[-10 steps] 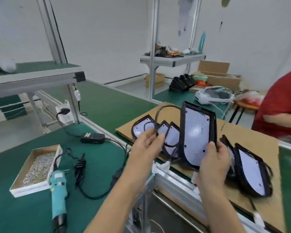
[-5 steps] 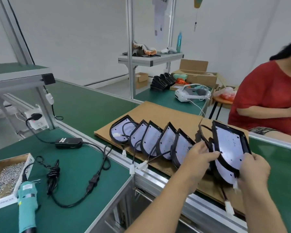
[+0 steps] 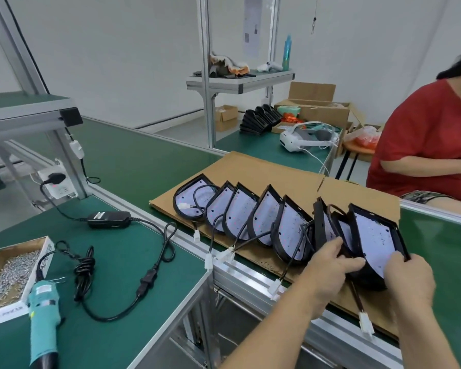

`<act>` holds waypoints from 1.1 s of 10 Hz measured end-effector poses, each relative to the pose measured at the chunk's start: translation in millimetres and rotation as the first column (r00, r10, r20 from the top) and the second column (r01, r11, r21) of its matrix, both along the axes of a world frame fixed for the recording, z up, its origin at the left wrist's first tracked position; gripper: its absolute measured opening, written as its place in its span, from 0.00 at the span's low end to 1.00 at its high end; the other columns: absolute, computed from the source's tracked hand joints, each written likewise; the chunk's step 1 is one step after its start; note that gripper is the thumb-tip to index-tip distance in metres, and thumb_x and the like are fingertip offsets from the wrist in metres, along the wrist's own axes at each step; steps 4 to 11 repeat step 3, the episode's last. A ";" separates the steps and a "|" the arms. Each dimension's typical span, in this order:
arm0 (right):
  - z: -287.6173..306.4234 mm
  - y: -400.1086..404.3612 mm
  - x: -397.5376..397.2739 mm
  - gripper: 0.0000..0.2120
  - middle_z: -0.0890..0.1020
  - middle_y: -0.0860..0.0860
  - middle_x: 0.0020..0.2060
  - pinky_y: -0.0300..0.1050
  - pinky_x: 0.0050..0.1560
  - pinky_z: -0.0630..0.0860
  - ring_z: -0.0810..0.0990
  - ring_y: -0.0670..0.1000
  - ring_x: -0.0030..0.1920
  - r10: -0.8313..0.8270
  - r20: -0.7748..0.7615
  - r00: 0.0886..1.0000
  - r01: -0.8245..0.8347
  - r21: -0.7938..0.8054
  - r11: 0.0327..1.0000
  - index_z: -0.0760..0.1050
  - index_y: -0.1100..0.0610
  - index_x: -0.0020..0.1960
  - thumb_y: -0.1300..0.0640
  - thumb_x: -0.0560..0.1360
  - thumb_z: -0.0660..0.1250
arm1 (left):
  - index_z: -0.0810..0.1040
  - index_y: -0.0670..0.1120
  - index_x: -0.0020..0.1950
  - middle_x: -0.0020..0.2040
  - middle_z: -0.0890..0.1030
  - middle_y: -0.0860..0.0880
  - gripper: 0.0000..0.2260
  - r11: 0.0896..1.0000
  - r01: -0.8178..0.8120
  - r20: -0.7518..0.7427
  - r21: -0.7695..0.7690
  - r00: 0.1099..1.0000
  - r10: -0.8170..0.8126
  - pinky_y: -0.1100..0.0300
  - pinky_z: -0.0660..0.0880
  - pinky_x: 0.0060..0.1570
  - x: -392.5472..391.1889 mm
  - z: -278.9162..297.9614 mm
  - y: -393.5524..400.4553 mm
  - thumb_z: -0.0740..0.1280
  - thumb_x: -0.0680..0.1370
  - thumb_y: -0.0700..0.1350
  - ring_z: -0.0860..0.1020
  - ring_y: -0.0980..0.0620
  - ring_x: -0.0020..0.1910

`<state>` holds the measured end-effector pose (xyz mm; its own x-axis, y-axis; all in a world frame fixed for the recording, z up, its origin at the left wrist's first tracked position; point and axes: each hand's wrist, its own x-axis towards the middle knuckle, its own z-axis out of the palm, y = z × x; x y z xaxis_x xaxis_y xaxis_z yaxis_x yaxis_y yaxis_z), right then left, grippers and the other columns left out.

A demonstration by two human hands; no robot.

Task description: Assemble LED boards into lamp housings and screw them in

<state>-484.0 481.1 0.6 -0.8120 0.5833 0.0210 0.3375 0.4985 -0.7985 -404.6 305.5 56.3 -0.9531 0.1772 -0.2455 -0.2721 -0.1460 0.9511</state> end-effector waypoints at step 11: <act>-50.4 39.4 -24.2 0.38 0.78 0.66 0.48 0.71 0.59 0.75 0.77 0.66 0.50 0.136 0.019 0.990 -0.134 -0.083 0.987 0.74 0.66 0.54 0.31 0.74 0.50 | 0.57 0.46 0.84 0.82 0.61 0.52 0.32 0.997 -0.034 -0.025 0.065 0.999 0.036 0.58 0.62 0.75 25.2 -14.0 -26.9 0.67 0.83 0.43 0.60 0.52 0.81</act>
